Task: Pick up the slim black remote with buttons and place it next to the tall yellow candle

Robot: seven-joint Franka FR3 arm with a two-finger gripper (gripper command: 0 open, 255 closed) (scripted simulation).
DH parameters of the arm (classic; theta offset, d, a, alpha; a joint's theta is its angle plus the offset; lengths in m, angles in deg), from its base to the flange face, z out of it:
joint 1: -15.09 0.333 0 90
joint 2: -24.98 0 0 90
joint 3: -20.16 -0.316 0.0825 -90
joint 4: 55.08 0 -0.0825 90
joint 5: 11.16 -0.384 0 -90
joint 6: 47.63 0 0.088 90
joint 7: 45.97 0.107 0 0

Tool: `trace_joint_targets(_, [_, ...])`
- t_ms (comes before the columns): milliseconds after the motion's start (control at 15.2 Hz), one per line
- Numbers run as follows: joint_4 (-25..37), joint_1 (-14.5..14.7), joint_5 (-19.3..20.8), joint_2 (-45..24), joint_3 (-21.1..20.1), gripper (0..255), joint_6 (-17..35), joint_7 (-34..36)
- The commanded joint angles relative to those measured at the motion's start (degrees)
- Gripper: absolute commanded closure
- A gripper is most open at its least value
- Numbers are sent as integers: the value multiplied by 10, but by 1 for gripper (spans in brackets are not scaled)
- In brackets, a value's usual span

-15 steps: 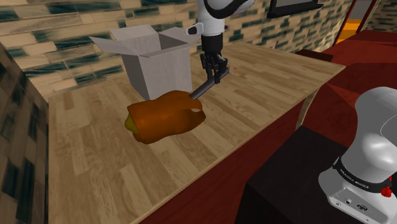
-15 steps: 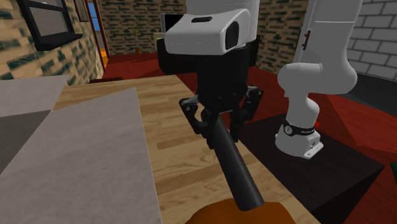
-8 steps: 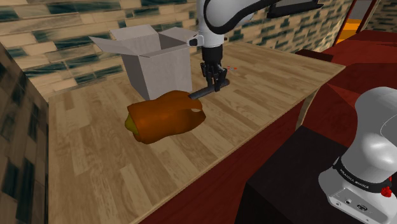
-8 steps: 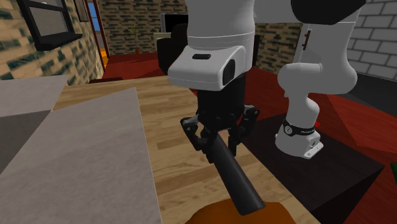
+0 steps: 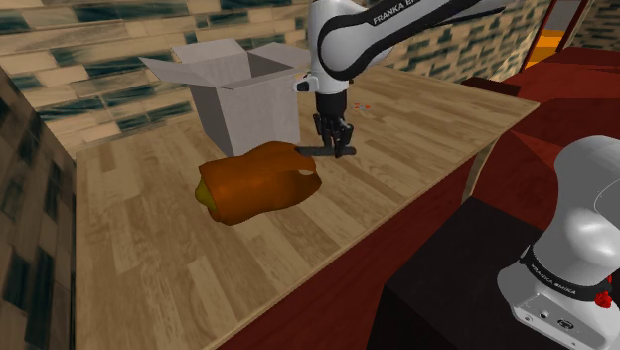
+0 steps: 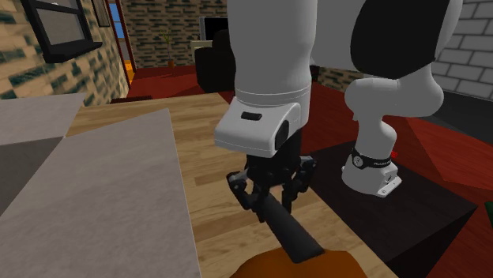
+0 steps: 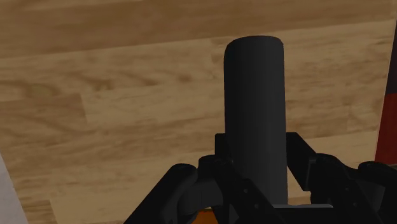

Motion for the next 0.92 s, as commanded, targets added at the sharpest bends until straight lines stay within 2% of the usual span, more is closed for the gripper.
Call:
trace_joint_targets(0, [-7, -1, -4, -7, 0, 255, 12, -2])
trace_joint_targets(858, [-52, -7, -39, -60, -6, 255, 102, -28])
